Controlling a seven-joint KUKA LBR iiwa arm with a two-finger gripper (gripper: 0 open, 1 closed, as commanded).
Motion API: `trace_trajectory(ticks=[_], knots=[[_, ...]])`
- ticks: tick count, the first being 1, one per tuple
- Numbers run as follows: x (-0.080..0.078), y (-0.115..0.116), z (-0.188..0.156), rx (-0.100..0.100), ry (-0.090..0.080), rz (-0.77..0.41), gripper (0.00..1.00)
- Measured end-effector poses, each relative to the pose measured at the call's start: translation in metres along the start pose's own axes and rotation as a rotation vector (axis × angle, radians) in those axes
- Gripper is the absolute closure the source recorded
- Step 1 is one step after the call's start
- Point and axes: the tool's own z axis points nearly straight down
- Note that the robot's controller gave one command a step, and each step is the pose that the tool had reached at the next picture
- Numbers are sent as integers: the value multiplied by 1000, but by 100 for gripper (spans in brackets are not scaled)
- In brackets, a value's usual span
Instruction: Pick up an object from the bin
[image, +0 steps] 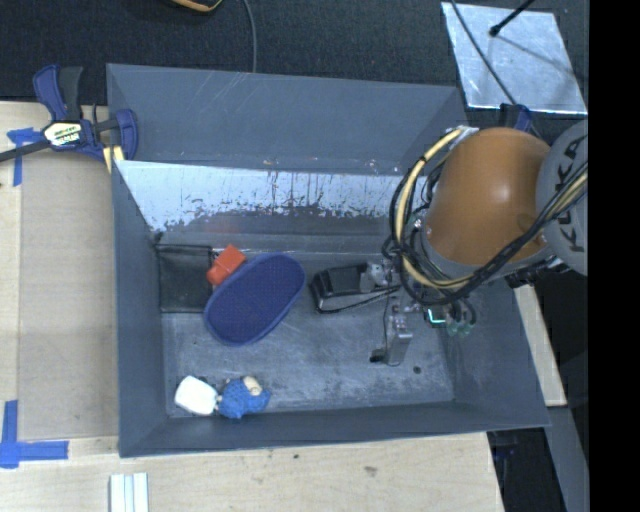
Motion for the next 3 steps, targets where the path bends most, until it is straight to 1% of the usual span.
trace_trajectory(ticks=[1,2,3], knots=[[-86,-39,92,1,-28,-156,0],[-92,-29,76,2,-14,-218,0],[-100,-39,88,2,-12,-284,0]])
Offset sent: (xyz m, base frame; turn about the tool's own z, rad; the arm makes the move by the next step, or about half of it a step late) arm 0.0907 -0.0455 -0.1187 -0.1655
